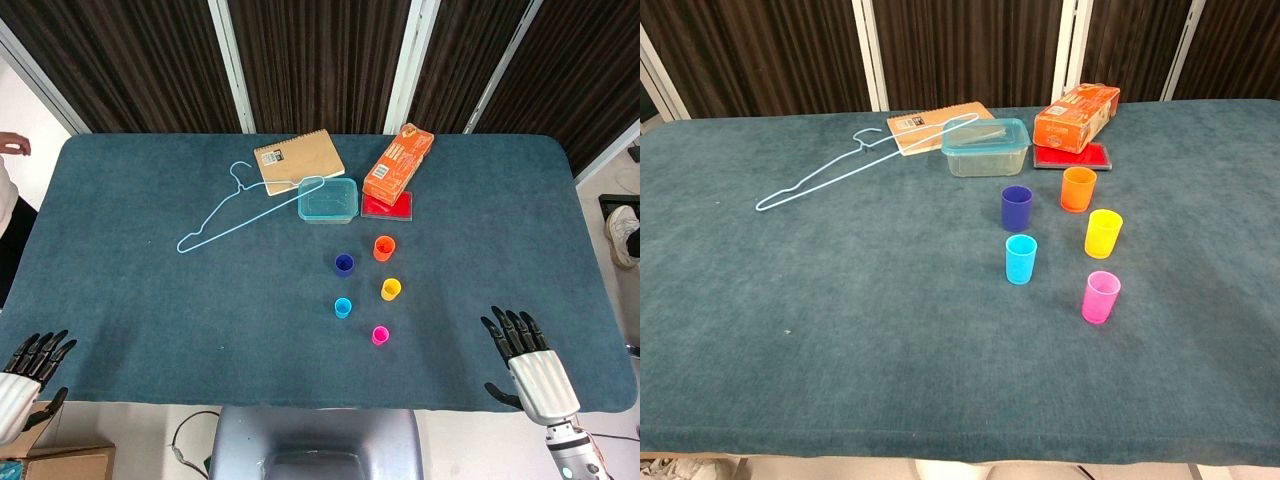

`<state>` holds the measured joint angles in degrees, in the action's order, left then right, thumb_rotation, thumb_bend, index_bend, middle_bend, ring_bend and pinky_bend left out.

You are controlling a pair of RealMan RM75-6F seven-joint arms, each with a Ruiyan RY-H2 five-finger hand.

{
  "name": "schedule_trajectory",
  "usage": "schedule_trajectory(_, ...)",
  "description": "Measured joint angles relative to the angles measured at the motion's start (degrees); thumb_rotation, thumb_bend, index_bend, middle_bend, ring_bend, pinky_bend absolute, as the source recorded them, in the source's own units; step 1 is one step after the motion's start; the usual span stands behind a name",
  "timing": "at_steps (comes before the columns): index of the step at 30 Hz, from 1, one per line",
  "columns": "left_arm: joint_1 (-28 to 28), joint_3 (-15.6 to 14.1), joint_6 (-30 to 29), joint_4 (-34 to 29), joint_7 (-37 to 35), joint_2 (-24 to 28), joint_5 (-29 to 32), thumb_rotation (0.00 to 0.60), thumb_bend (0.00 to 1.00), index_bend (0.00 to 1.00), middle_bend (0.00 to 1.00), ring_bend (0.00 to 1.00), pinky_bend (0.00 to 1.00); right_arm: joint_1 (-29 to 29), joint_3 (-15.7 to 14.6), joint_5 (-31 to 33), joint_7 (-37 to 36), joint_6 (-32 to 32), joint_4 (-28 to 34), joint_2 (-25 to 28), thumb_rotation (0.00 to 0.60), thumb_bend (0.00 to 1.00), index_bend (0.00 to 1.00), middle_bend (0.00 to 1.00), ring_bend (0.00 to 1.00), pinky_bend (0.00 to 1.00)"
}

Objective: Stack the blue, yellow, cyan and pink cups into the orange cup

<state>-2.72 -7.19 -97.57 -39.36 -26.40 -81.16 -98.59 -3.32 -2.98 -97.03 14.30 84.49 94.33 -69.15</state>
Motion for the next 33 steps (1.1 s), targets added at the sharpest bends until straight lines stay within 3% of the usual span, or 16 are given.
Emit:
schedule_trajectory(10, -0.01, 0.11, -0.42, -0.10, -0.60, 0.09, 0.02, 0.600, 0.41, 0.00, 0.00, 0.00, 0.08, -1.43, 1.42, 0.84, -1.05, -1.21, -0.77, -0.84, 0.600, 0.26, 0.00, 0.00, 0.00, 0.00)
schedule_trajectory(16, -0.19, 0.14, -0.34, 0.00, -1.15, 0.16, 0.01, 0.600, 0.42, 0.00, 0.00, 0.00, 0.08, -7.92, 6.54, 5.40, -1.10, -9.23, 0.30, -2.61, 0.600, 0.26, 0.01, 0.00, 0.00, 0.00)
schedule_trajectory(23, -0.41, 0.18, 0.32, 0.09, -1.19, 0.09, 0.18, 0.600, 0.41, 0.00, 0.00, 0.00, 0.08, -21.72, 16.28, 20.90, 9.97, -23.29, -0.80, -9.87, 0.600, 0.27, 0.19, 0.00, 0.00, 0.00)
schedule_trajectory(26, -0.48, 0.26, 0.62, 0.11, -1.32, 0.11, 0.38, 0.600, 0.42, 0.00, 0.00, 0.00, 0.08, -27.93, 19.41, 29.41, 16.25, -27.17, -3.32, -14.68, 0.600, 0.33, 0.25, 0.00, 0.00, 0.00)
schedule_trajectory(33, -0.48, 0.37, 1.02, 0.36, -2.21, 0.29, 0.74, 0.600, 0.41, 0.00, 0.00, 0.00, 0.08, -40.15, 23.10, 43.11, 26.50, -31.31, -14.57, -26.64, 0.600, 0.36, 0.35, 0.00, 0.00, 0.00)
